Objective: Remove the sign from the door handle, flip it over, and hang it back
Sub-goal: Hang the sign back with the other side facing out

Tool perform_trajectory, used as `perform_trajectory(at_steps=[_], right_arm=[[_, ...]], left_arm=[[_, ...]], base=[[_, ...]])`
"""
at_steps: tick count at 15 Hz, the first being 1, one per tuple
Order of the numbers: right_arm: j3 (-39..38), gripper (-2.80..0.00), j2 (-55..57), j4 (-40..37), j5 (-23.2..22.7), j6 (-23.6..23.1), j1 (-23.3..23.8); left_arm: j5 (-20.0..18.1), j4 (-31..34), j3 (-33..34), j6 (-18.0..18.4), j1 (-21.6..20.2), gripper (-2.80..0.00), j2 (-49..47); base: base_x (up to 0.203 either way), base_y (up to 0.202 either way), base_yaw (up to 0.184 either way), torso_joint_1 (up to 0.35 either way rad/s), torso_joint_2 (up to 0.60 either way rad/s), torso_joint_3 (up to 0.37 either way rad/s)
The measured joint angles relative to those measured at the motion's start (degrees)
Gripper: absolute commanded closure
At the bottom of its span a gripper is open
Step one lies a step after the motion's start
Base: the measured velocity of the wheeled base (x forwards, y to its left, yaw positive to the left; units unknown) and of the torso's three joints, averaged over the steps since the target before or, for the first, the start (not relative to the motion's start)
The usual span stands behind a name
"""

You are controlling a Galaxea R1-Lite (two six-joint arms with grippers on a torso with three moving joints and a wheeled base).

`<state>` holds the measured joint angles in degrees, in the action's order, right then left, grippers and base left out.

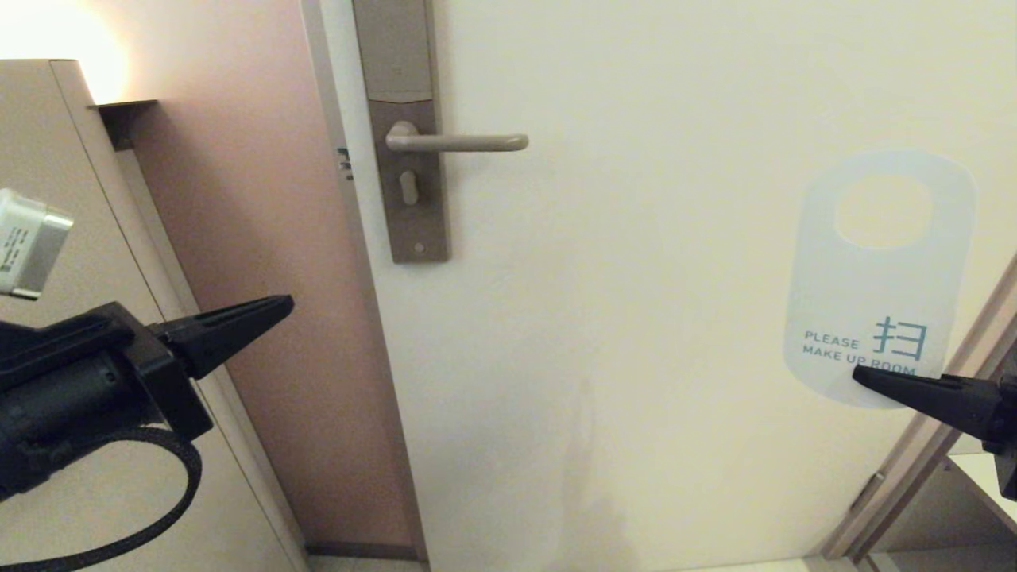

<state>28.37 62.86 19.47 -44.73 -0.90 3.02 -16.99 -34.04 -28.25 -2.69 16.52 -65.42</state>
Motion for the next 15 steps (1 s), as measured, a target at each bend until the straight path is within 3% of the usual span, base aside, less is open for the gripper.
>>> perform_trajectory(at_steps=[9,13,15], right_arm=[[-1.5,0.00,-4.6,0.0,0.0,-0.2,3.2],[-2.3,0.00,-6.2,0.0,0.0,-0.3,6.3],[-3.9,0.00,-7.5,1.3,0.0,-0.3,6.9]], left_arm=[[0.5,0.1,18.6,-0.3,-12.5,0.00,16.3],[4.6,0.4,26.4,-0.1,-16.7,0.00,21.4],[7.1,3.9,27.7,0.2,-17.6,0.00,24.9]], base=[[0.000,0.000,0.000,0.000,0.00,0.000],[0.000,0.000,0.000,0.000,0.00,0.000],[0.000,0.000,0.000,0.000,0.00,0.000]])
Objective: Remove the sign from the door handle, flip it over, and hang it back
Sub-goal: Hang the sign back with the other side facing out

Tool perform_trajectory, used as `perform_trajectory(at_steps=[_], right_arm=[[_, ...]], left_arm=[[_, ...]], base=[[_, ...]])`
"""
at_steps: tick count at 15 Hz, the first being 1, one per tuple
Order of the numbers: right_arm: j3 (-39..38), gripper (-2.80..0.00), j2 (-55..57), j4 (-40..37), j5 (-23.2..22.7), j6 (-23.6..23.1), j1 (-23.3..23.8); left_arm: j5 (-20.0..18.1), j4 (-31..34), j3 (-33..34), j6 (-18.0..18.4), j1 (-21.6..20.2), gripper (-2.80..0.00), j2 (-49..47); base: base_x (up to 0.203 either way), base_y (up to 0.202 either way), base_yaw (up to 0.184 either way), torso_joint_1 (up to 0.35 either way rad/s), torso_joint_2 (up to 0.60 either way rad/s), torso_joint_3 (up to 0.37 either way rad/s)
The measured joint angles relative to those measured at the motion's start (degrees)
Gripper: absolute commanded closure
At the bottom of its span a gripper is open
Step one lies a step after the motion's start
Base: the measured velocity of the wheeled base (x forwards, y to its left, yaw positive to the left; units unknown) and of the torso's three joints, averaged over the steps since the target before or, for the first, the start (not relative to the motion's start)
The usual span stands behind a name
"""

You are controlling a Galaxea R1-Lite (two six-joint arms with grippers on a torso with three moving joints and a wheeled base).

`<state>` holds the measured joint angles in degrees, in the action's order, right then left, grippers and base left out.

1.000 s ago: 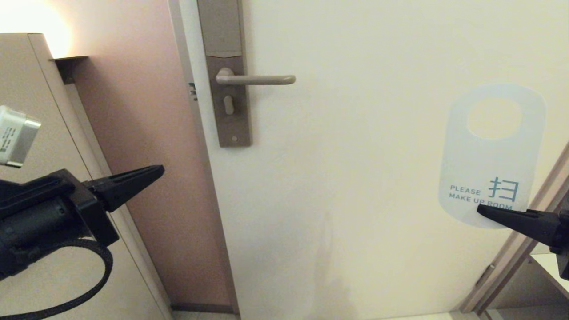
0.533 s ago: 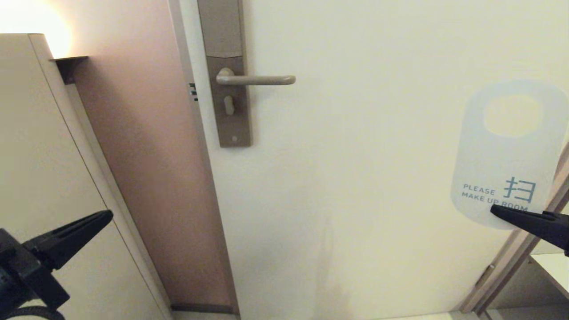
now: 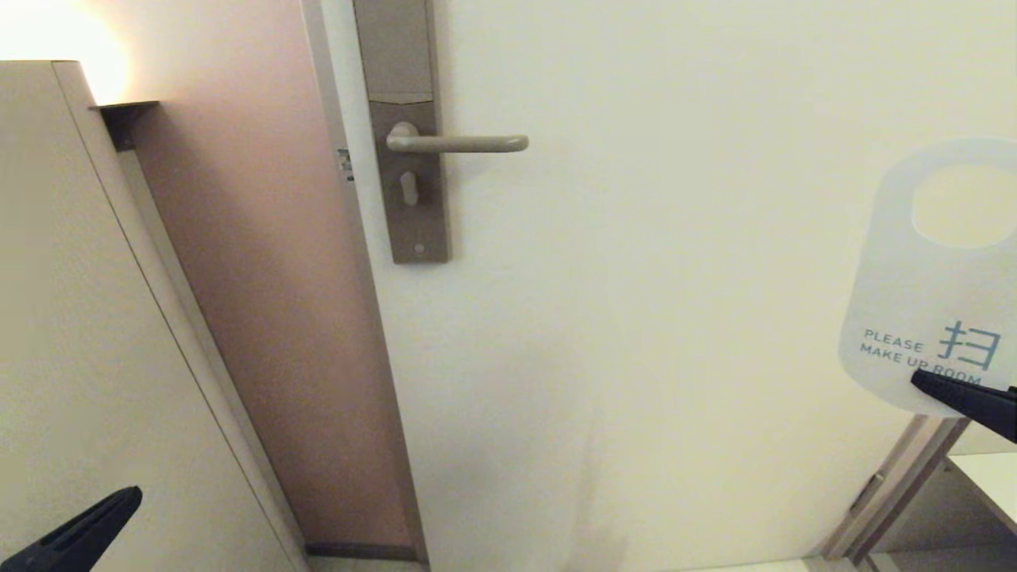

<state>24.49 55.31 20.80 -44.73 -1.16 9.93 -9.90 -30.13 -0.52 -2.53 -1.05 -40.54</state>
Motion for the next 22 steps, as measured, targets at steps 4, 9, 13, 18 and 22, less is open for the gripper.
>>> perform_trajectory(at_steps=[4,9,13,18,22], right_arm=[[-2.4,0.00,-2.9,0.9,0.0,0.1,0.7],[-3.2,0.00,-5.3,0.9,0.0,0.0,1.4],[-4.9,0.00,-6.5,0.9,0.0,0.1,1.6],[-5.2,0.00,-6.5,0.9,0.0,0.1,1.7],[-4.9,0.00,-5.9,0.9,-0.1,0.1,1.5]], left_arm=[[1.8,12.9,0.4,2.6,-0.3,0.00,14.0],[9.9,28.5,0.4,7.6,0.9,0.00,31.3],[8.8,31.7,0.4,9.7,1.0,0.00,38.6],[9.2,31.6,0.4,8.0,1.0,0.00,40.4],[9.5,31.5,0.4,3.8,1.0,0.00,40.6]], base=[[0.000,0.000,0.000,0.000,0.00,0.000],[0.000,0.000,0.000,0.000,0.00,0.000],[0.000,0.000,0.000,0.000,0.00,0.000],[0.000,0.000,0.000,0.000,0.00,0.000],[0.000,0.000,0.000,0.000,0.00,0.000]])
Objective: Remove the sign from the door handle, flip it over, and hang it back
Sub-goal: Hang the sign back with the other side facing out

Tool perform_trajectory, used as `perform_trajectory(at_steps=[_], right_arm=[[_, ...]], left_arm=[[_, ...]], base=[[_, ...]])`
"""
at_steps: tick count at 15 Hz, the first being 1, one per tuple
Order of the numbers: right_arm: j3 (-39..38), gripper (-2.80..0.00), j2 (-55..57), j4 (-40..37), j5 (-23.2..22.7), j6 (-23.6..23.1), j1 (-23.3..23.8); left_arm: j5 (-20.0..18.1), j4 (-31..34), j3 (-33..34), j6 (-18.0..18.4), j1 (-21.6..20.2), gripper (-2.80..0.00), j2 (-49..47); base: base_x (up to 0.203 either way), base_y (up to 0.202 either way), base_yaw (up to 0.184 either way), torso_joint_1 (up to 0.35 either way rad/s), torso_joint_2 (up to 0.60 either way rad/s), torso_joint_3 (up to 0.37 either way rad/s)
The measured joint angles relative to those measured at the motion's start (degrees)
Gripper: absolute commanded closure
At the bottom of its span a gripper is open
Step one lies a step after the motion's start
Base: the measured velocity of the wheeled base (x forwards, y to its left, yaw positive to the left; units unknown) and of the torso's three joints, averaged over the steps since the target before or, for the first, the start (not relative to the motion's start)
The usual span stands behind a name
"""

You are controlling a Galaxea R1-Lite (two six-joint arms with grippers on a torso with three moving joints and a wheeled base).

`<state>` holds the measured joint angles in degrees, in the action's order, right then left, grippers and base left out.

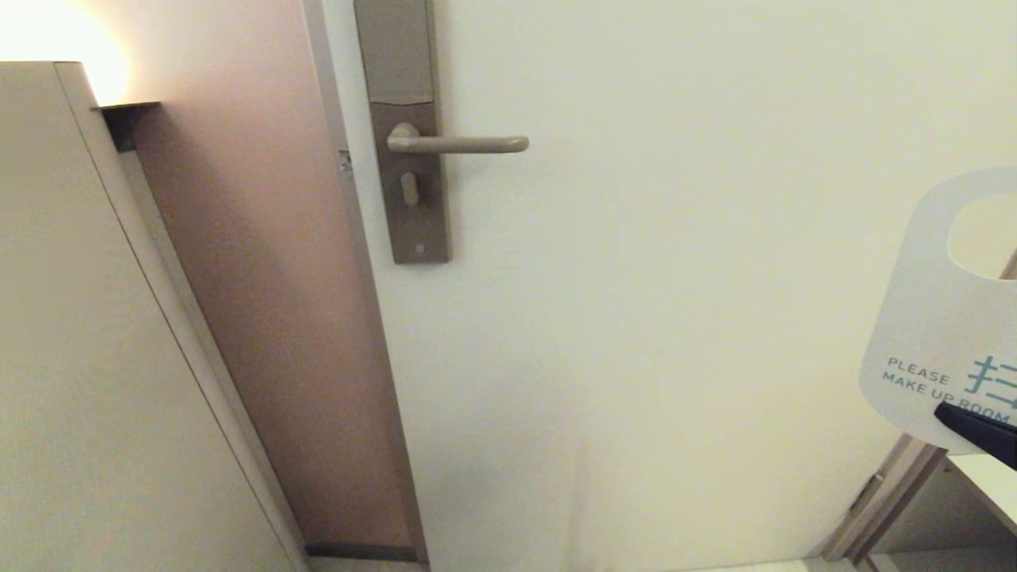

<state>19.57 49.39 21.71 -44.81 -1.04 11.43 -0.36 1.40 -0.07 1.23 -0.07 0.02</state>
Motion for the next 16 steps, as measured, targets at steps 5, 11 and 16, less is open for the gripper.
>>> perform_trajectory(at_steps=[5,11,16], right_arm=[[1.6,0.00,3.3,0.2,-0.2,0.0,-0.1],[11.2,0.00,10.6,0.2,-0.3,0.0,-0.4],[16.1,0.00,15.7,0.3,0.1,-0.2,-2.7]], left_arm=[[0.0,0.0,0.0,-0.1,0.0,0.00,0.1],[0.0,0.0,0.0,-0.1,0.0,0.00,0.1],[0.0,0.0,0.0,-0.1,0.0,0.00,0.1]], base=[[0.000,0.000,0.000,0.000,0.00,0.000],[0.000,0.000,0.000,0.000,0.00,0.000],[0.000,0.000,0.000,0.000,0.00,0.000]])
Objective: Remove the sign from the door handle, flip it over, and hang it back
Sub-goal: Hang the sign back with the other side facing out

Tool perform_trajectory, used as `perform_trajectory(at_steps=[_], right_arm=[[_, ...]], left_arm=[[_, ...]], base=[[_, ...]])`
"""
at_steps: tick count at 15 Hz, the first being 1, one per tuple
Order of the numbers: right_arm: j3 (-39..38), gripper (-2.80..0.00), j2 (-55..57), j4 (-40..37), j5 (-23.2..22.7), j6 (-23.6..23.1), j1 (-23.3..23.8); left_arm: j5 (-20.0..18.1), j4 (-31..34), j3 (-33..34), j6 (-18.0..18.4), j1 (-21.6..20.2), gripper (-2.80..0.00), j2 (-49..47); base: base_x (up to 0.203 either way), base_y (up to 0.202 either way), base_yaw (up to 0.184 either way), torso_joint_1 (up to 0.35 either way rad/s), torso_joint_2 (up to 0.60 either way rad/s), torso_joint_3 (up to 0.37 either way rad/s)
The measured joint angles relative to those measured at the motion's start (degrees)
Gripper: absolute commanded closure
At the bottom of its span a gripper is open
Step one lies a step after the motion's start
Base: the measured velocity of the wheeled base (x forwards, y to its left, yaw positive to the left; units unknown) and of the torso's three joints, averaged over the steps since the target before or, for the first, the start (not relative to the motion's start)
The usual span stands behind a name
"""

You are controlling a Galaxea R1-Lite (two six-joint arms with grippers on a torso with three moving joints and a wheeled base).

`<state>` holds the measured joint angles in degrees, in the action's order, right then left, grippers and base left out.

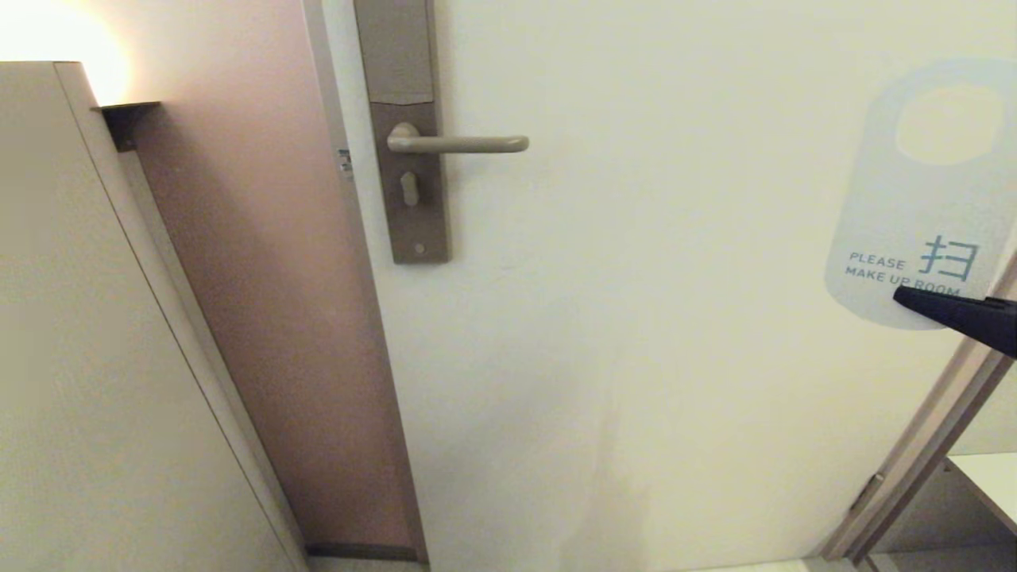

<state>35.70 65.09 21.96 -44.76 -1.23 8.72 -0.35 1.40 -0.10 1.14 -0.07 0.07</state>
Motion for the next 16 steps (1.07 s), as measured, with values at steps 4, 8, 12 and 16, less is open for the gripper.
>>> perform_trajectory(at_steps=[4,8,12,16], right_arm=[[1.1,0.00,3.2,0.9,1.2,0.0,-1.9],[1.6,0.00,9.7,9.7,5.6,-0.1,-2.4],[2.9,0.00,17.1,18.5,6.0,-1.2,-3.4],[3.3,0.00,20.4,20.1,5.9,-3.6,-8.3]], left_arm=[[0.0,0.0,0.0,0.0,0.0,0.00,0.0],[0.0,0.0,0.0,0.0,0.0,0.00,0.0],[0.0,0.0,0.0,0.0,0.0,0.00,0.0],[0.0,0.0,0.0,0.0,0.0,0.00,0.0]], base=[[0.000,0.000,0.000,0.000,0.00,0.000],[0.000,0.000,0.000,0.000,0.00,0.000],[0.000,0.000,0.000,0.000,0.00,0.000],[0.000,0.000,0.000,0.000,0.00,0.000]])
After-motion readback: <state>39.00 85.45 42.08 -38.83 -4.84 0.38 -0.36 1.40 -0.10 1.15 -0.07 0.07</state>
